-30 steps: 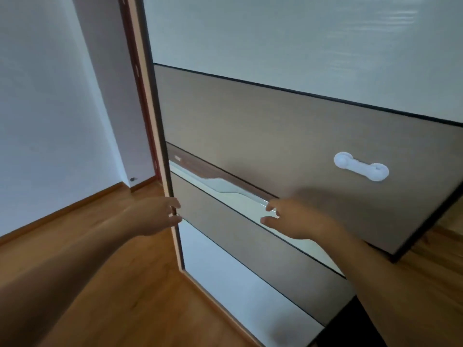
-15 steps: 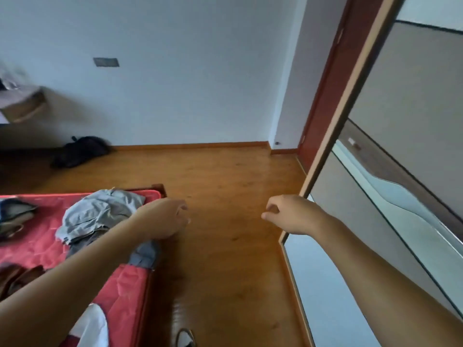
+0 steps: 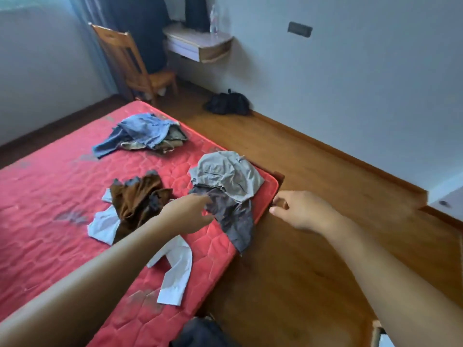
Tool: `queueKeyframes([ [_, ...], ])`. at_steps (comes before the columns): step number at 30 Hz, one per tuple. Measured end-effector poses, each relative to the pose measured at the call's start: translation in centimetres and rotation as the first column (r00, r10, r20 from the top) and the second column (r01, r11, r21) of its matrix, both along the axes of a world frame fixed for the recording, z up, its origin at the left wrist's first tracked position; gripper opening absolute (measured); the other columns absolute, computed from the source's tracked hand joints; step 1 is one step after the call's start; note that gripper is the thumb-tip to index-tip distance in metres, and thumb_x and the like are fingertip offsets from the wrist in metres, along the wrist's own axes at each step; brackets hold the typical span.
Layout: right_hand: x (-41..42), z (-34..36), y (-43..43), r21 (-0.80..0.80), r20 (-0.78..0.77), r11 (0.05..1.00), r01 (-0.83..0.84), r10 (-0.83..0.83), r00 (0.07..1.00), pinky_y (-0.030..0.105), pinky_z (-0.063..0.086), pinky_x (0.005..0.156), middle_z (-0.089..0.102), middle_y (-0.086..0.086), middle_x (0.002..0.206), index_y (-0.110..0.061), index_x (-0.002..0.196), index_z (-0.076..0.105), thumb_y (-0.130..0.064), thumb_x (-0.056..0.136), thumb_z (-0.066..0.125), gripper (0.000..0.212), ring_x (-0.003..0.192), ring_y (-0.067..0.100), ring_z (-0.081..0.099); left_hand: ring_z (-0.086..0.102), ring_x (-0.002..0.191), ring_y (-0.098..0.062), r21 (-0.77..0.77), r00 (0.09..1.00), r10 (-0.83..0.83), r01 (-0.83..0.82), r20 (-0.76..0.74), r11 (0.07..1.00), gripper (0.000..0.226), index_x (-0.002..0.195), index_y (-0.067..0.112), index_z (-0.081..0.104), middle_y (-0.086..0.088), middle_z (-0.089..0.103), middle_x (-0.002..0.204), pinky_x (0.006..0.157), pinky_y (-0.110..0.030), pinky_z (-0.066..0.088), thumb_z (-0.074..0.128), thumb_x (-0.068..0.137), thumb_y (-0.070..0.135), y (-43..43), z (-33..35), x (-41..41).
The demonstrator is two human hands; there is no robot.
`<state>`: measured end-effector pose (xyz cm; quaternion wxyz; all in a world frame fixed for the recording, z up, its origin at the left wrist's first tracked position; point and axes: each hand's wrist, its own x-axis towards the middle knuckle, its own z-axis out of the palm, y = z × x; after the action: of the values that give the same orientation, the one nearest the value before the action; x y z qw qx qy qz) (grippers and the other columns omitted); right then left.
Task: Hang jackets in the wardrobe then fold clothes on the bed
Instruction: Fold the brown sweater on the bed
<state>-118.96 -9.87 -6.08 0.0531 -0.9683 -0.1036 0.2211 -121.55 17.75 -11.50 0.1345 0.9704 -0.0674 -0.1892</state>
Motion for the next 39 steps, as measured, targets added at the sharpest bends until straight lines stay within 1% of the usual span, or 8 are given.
queueKeyframes([
  [3, 4.3, -1.9, 5.5, 0.031, -0.033, 0.991, -0.127, 0.128, 0.991, 0.042, 0.052, 0.094, 0.068, 0.002, 0.125, -0.03, 0.129, 0.059, -0.057, 0.095, 0.053, 0.044, 0.116, 0.024, 0.063, 0.062, 0.108, -0.025, 0.007, 0.986, 0.164, -0.164, -0.01, 0.986, 0.042, 0.131, 0.033, 0.056, 0.001, 0.058, 0.114, 0.09, -0.041, 0.052, 0.057, 0.091, 0.046, 4.8, -1.1, -0.1],
  [7, 8.8, -4.4, 12.3, 0.057, -0.061, 0.95, -0.307, 0.31, 0.949, 0.041, 0.051, 0.096, 0.068, 0.002, 0.124, -0.027, 0.13, 0.059, -0.054, 0.097, 0.053, 0.043, 0.116, 0.025, 0.063, 0.064, 0.093, -0.028, 0.011, 0.927, 0.374, -0.374, 0.027, 0.927, 0.027, 0.106, 0.03, 0.061, 0.005, 0.051, 0.094, 0.075, -0.038, 0.052, 0.052, 0.091, 0.05, 9.8, -2.9, -1.4],
  [10, 11.6, -6.4, 16.9, 0.084, -0.051, 0.898, -0.431, 0.436, 0.898, 0.042, 0.052, 0.094, 0.069, 0.005, 0.122, -0.024, 0.124, 0.061, -0.051, 0.096, 0.052, 0.039, 0.113, 0.027, 0.063, 0.061, 0.094, -0.026, 0.026, 0.853, 0.522, -0.522, 0.008, 0.852, 0.031, 0.118, 0.032, 0.061, 0.002, 0.052, 0.101, 0.071, -0.034, 0.046, 0.054, 0.092, 0.047, 12.4, -4.0, -2.9],
  [14, 14.9, -9.5, 22.0, 0.11, -0.044, 0.812, -0.573, 0.58, 0.813, 0.041, 0.051, 0.089, 0.069, 0.007, 0.12, -0.024, 0.12, 0.061, -0.049, 0.095, 0.051, 0.036, 0.112, 0.03, 0.063, 0.059, 0.084, -0.024, 0.047, 0.73, 0.682, -0.681, -0.045, 0.731, 0.021, 0.103, 0.033, 0.059, 0.006, 0.052, 0.099, 0.073, -0.041, 0.055, 0.053, 0.09, 0.047, 13.7, -5.8, -4.5],
  [19, 19.4, -14.2, 26.2, 0.127, -0.084, 0.717, -0.685, 0.696, 0.713, 0.04, 0.049, 0.081, 0.07, 0.005, 0.114, -0.025, 0.12, 0.059, -0.046, 0.094, 0.05, 0.034, 0.107, 0.03, 0.065, 0.063, 0.101, -0.024, 0.104, 0.589, 0.801, -0.794, -0.111, 0.598, 0.035, 0.127, 0.033, 0.057, 0.003, 0.055, 0.118, 0.081, -0.042, 0.055, 0.054, 0.092, 0.039, 13.3, -8.6, -3.8],
  [25, 23.7, -23.0, 31.1, 0.128, -0.134, 0.661, -0.74, 0.75, 0.647, 0.042, 0.049, 0.082, 0.067, 0.009, 0.119, -0.025, 0.12, 0.057, -0.038, 0.093, 0.052, 0.03, 0.109, 0.033, 0.063, 0.06, 0.111, -0.026, 0.129, 0.512, 0.841, -0.835, -0.173, 0.535, 0.044, 0.137, 0.03, 0.051, 0.001, 0.052, 0.125, 0.082, -0.042, 0.053, 0.054, 0.094, 0.039, 14.9, -16.3, -0.9],
  [34, 26.5, -43.2, 39.4, 0.041, -0.192, 0.628, -0.777, 0.768, 0.611, 0.051, 0.048, 0.092, 0.047, 0.016, 0.131, -0.016, 0.14, 0.043, -0.016, 0.095, 0.052, 0.045, 0.12, 0.044, 0.053, 0.056, 0.118, -0.033, 0.073, 0.494, 0.858, -0.859, -0.14, 0.507, 0.056, 0.148, 0.025, 0.04, -0.008, 0.054, 0.129, 0.09, -0.048, 0.052, 0.056, 0.095, 0.032, 21.4, -35.7, 8.0],
  [39, 25.2, -51.8, 44.0, 0.211, -0.313, 0.82, -0.532, 0.572, 0.758, 0.046, 0.036, 0.113, 0.038, 0.017, 0.151, -0.013, 0.158, 0.018, -0.012, 0.093, 0.057, 0.076, 0.137, 0.041, 0.043, 0.05, 0.125, -0.034, 0.054, 0.47, 0.879, -0.879, -0.081, 0.474, 0.066, 0.152, 0.023, 0.034, -0.01, 0.048, 0.141, 0.096, -0.048, 0.047, 0.062, 0.093, 0.032, 23.2, -44.7, 12.8],
])
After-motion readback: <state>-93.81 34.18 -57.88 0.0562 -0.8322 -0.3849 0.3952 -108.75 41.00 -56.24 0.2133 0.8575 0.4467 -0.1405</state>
